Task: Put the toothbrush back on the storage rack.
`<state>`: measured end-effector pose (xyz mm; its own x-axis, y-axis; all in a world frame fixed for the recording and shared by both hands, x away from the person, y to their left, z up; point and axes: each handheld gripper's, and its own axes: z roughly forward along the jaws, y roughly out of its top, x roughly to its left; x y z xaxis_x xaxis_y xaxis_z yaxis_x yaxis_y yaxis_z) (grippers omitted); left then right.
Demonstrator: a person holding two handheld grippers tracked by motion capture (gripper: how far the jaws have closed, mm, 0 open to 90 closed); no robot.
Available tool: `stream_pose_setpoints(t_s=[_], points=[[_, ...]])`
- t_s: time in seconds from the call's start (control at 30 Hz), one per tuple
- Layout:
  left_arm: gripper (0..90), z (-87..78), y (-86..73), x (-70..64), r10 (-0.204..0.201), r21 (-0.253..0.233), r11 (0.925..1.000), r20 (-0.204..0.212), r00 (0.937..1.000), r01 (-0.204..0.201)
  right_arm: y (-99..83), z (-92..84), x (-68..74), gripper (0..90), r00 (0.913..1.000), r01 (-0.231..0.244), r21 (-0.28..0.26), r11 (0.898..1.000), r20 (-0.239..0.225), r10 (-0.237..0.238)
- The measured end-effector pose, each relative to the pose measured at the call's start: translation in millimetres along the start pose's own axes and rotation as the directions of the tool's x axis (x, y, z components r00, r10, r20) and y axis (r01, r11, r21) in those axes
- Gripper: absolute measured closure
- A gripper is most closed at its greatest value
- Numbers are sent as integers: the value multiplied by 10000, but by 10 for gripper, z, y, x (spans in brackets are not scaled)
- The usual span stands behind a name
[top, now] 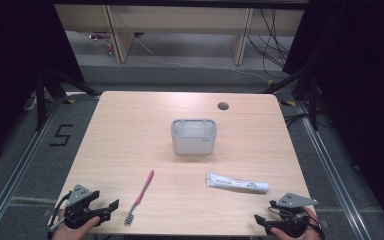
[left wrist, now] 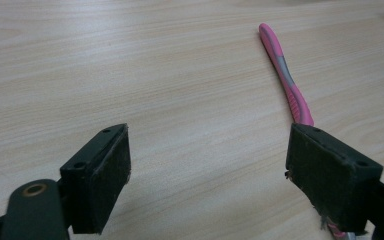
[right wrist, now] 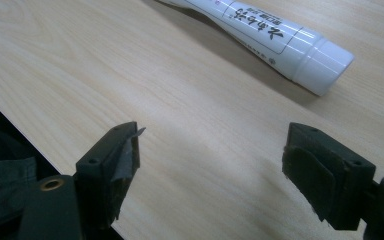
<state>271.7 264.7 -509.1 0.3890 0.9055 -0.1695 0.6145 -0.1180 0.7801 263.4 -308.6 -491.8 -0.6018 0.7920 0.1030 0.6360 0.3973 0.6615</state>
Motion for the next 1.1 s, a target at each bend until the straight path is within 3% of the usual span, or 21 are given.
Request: stream_pose_setpoints(t_s=[0.07,0.1,0.13,0.17,0.2,0.33,0.37,0.63,0.77,0.87,0.9,0.97,1.1], points=[[175,-4,1,-2,73,163,9998,-36,10000,-73,-2,-2,-5,236,9998,130,12,9999,157,-130],[175,-5,3,-7,59,222,9997,-31,10000,-58,-7,-3,16,237,9998,-196,74,9998,104,195],[175,3,1,-2,120,154,9998,78,9999,-121,-5,-8,16,238,9997,-219,130,9997,140,217],[175,3,1,-2,120,154,9998,78,9999,-121,-5,-8,16,238,9997,-219,130,9997,140,217],[175,5,0,-9,182,188,9997,7,9998,-182,-4,-7,-12,248,9998,107,-43,9999,193,-106],[174,8,1,-6,187,217,9996,44,9998,-188,1,-25,-17,251,9998,-216,-29,9998,27,216],[173,8,1,-6,187,217,9996,44,9998,-188,-1,-27,-14,251,9995,-144,-123,9998,279,147],[169,-4,13,-16,120,77,9999,55,9999,-121,1,-22,-34,251,9993,167,-172,9997,350,-161],[187,-10,20,-19,165,86,9998,159,9997,-167,5,-21,-23,251,9997,-37,-177,9998,223,41],[233,-33,32,-34,152,-7,9999,331,9993,-152,6,-23,-24,251,9993,120,-180,9998,351,-114],[243,-40,34,-46,177,-65,9998,329,9993,-175,6,-24,-5,251,9995,-116,-117,9999,288,119],[288,-43,38,-58,162,-111,9998,428,9990,-157,7,-26,-6,251,9994,-114,-119,9999,322,117],[364,-64,58,-108,369,-266,9990,717,9967,-351,7,-30,-24,251,9991,93,-157,9998,418,-86]])
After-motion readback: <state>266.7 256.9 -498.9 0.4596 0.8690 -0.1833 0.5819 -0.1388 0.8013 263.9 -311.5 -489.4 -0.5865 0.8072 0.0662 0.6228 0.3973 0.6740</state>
